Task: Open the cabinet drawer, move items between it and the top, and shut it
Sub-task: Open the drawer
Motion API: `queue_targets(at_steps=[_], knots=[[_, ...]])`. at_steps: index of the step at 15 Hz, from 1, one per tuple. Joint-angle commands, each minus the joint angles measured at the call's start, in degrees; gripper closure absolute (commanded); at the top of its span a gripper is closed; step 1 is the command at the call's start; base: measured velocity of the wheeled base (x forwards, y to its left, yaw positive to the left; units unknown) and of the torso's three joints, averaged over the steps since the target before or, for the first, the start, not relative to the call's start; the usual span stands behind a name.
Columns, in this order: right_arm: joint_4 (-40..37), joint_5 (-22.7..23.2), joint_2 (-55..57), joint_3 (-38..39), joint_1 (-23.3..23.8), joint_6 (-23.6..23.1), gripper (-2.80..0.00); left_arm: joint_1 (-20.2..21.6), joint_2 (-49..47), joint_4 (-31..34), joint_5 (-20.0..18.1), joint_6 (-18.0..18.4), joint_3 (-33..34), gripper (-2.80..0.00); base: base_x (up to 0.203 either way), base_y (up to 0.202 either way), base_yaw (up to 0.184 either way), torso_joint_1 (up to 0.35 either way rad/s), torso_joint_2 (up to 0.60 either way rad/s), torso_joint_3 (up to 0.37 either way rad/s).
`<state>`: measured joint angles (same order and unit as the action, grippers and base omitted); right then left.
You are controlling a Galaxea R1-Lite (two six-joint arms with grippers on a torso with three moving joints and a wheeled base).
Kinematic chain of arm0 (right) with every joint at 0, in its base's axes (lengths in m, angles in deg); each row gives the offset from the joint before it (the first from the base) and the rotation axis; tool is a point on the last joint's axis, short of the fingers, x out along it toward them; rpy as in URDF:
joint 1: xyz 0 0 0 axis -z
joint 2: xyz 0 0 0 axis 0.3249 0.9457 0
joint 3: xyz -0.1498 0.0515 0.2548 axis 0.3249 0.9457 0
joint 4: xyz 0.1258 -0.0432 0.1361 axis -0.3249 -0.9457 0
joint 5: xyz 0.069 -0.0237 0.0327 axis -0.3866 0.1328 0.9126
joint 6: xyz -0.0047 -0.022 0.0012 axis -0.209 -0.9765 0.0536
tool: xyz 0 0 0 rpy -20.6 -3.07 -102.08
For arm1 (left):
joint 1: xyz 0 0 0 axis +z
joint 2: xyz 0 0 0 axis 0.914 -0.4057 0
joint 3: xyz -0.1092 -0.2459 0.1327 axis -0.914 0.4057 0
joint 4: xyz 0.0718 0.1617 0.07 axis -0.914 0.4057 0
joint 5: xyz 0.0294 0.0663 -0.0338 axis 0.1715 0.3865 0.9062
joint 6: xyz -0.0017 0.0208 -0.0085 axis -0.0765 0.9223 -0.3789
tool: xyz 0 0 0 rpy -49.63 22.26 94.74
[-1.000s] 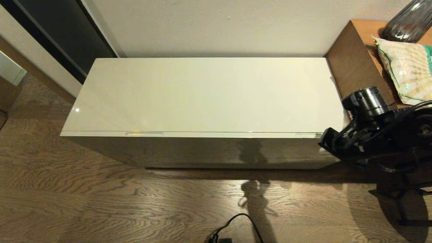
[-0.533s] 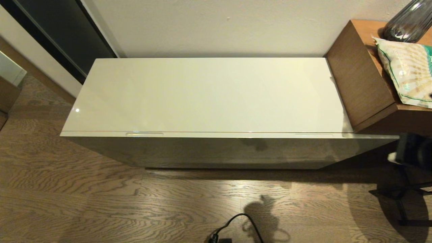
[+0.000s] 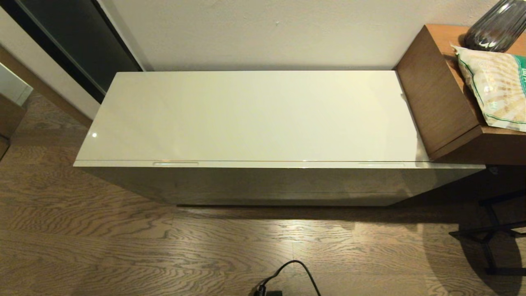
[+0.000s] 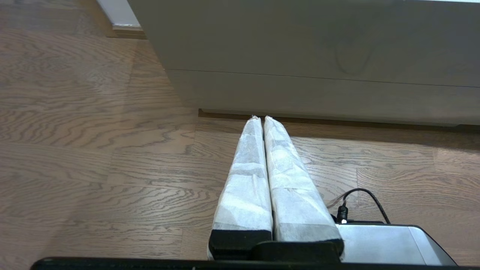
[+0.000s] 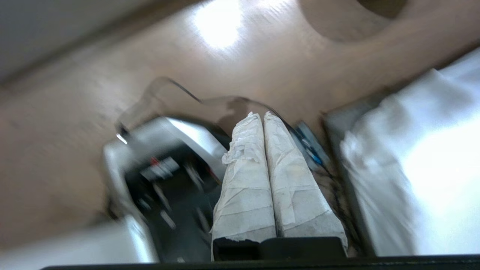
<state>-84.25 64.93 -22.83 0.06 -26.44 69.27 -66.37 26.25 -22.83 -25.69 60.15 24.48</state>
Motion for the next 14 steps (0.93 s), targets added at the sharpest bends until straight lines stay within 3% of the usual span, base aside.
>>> queue_targets(at_steps=[1,3,5,9,11,14], knots=[[-4.4,9.4,-12.0,1.0,7.3,-8.6,0.00,0.0,0.1,0.0,0.0,0.0,0.0,0.00,0.000,0.000,0.000,0.000,0.00,0.000],[-5.0,14.7,-17.2,9.1,9.9,-13.9,0.00,0.0,0.1,0.0,0.0,0.0,0.0,0.00,0.000,0.000,0.000,0.000,0.00,0.000],[-1.5,16.7,-19.2,16.6,11.3,-16.8,0.00,0.0,0.1,0.0,0.0,0.0,0.0,0.00,0.000,0.000,0.000,0.000,0.00,0.000],[19.6,16.1,-19.9,25.2,11.7,-16.3,0.00,0.0,0.1,0.0,0.0,0.0,0.0,0.00,0.000,0.000,0.000,0.000,0.00,0.000],[22.7,14.7,-23.3,26.7,7.4,-18.5,0.00,0.0,0.1,0.0,0.0,0.0,0.0,0.00,0.000,0.000,0.000,0.000,0.00,0.000],[30.4,14.3,-31.3,35.6,7.2,-22.3,0.00,0.0,0.1,0.0,0.0,0.0,0.0,0.00,0.000,0.000,0.000,0.000,0.00,0.000]])
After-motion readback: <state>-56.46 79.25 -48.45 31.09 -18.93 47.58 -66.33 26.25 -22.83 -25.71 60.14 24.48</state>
